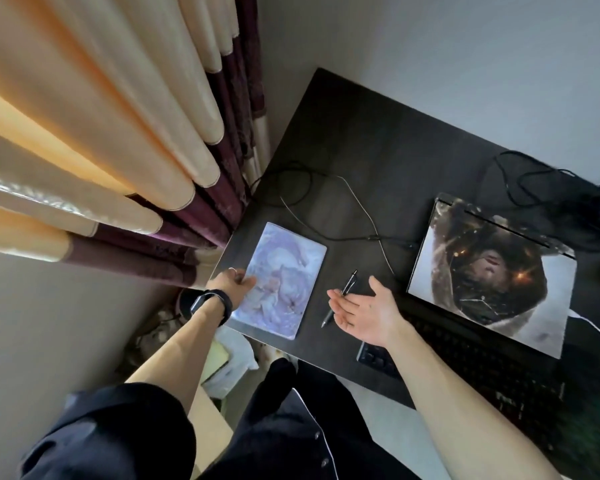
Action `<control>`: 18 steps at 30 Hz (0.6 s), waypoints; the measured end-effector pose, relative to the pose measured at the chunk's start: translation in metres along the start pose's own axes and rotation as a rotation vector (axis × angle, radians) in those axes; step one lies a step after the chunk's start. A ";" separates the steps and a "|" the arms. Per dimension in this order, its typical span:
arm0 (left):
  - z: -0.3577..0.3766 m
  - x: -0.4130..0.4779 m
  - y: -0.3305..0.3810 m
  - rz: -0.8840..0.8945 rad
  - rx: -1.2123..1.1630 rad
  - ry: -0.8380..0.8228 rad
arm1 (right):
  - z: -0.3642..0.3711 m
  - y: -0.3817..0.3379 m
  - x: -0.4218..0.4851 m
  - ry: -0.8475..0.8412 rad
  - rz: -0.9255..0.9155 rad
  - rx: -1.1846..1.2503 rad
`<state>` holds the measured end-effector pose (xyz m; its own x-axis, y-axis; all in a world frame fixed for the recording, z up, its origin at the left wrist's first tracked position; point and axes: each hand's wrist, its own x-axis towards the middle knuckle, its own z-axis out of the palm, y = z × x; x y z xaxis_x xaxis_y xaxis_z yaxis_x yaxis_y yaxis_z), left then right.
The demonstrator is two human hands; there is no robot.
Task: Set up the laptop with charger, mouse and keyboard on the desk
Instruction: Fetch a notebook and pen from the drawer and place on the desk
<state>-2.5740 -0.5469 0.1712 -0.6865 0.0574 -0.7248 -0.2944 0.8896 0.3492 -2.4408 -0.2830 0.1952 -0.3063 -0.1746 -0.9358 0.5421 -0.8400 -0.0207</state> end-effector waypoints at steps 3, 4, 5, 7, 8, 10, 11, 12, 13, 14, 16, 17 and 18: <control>0.003 0.009 0.003 0.010 -0.016 0.017 | 0.002 -0.003 0.011 0.039 -0.019 0.020; 0.005 0.010 0.004 0.008 -0.032 0.027 | 0.001 -0.003 0.015 0.061 -0.032 0.013; 0.007 0.010 0.006 -0.001 -0.052 0.033 | 0.002 -0.003 0.018 0.088 -0.044 -0.003; 0.013 0.008 0.010 -0.001 -0.082 0.054 | 0.004 -0.002 0.024 0.175 -0.078 -0.067; 0.016 0.007 0.011 0.007 -0.080 0.061 | 0.006 -0.001 0.028 0.237 -0.107 -0.146; 0.020 0.006 0.012 0.016 -0.057 0.056 | 0.011 0.004 0.033 0.417 -0.244 -0.463; 0.022 0.007 0.011 0.018 -0.050 0.050 | 0.012 0.007 0.034 0.523 -0.349 -0.687; 0.024 0.008 0.011 0.020 -0.046 0.044 | 0.012 0.010 0.037 0.612 -0.454 -0.928; 0.025 0.008 0.010 0.022 -0.043 0.041 | 0.013 0.012 0.038 0.666 -0.520 -1.115; 0.027 0.009 0.009 0.023 -0.043 0.041 | 0.012 0.013 0.039 0.688 -0.536 -1.224; 0.027 0.010 0.009 0.028 -0.046 0.043 | 0.009 0.014 0.045 0.715 -0.528 -1.329; 0.028 0.011 0.009 0.030 -0.044 0.046 | 0.010 0.014 0.048 0.725 -0.528 -1.363; 0.028 0.011 0.008 0.033 -0.043 0.051 | 0.011 0.014 0.050 0.725 -0.525 -1.384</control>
<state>-2.5653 -0.5259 0.1490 -0.7287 0.0622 -0.6820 -0.2985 0.8674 0.3981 -2.4567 -0.3095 0.1516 -0.4790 0.5594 -0.6765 0.8689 0.4116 -0.2750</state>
